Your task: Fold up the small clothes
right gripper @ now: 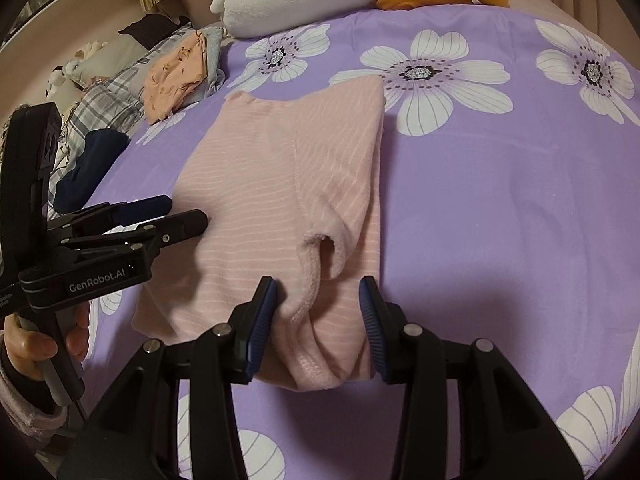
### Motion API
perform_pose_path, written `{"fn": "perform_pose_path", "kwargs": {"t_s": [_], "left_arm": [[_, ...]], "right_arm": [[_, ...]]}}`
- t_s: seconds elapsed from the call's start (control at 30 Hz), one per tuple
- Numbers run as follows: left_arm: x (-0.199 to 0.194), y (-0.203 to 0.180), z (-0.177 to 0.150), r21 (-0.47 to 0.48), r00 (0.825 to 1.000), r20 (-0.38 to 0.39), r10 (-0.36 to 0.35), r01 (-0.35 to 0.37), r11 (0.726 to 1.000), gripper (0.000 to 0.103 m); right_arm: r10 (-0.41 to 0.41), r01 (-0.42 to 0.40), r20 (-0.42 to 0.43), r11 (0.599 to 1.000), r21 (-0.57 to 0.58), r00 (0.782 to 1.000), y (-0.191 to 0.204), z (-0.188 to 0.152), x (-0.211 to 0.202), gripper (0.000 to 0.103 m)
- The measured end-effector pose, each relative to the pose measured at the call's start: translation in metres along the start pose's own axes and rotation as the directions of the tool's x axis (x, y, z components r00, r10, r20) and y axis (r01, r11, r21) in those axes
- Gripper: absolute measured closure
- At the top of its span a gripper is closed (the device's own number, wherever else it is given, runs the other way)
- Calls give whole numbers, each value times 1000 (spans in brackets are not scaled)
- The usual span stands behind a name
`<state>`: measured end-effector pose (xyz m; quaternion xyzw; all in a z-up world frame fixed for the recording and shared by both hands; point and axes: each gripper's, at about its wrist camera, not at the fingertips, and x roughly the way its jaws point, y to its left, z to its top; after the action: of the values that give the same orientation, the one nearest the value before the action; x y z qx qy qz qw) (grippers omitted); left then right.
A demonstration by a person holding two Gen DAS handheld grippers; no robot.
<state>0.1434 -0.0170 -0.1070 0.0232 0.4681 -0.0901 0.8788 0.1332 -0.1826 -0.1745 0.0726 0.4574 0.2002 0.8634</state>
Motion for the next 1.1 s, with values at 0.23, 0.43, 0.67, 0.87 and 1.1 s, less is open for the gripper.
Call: {"fn": "perform_pose_path", "kwargs": {"t_s": [0.23, 0.43, 0.67, 0.87, 1.1], "left_arm": [[-12, 1, -4, -8, 1000, 10, 5, -5, 1000, 44], [-25, 2, -7, -16, 1000, 17, 12, -11, 1000, 42], [-45, 3, -12, -29, 999, 49, 13, -12, 1000, 24], [-60, 3, -17, -46, 998, 56, 19, -16, 999, 24], [-76, 5, -25, -67, 998, 59, 28, -24, 997, 24]], "right_arm": [[11, -11, 25, 1000, -7, 1000, 9, -2, -13, 57], [15, -14, 54, 1000, -26, 998, 19, -3, -28, 57], [16, -12, 73, 999, -51, 997, 31, -8, -44, 57], [-5, 10, 86, 998, -60, 996, 38, -10, -55, 57], [-28, 35, 94, 996, -76, 995, 48, -14, -67, 54]]}}
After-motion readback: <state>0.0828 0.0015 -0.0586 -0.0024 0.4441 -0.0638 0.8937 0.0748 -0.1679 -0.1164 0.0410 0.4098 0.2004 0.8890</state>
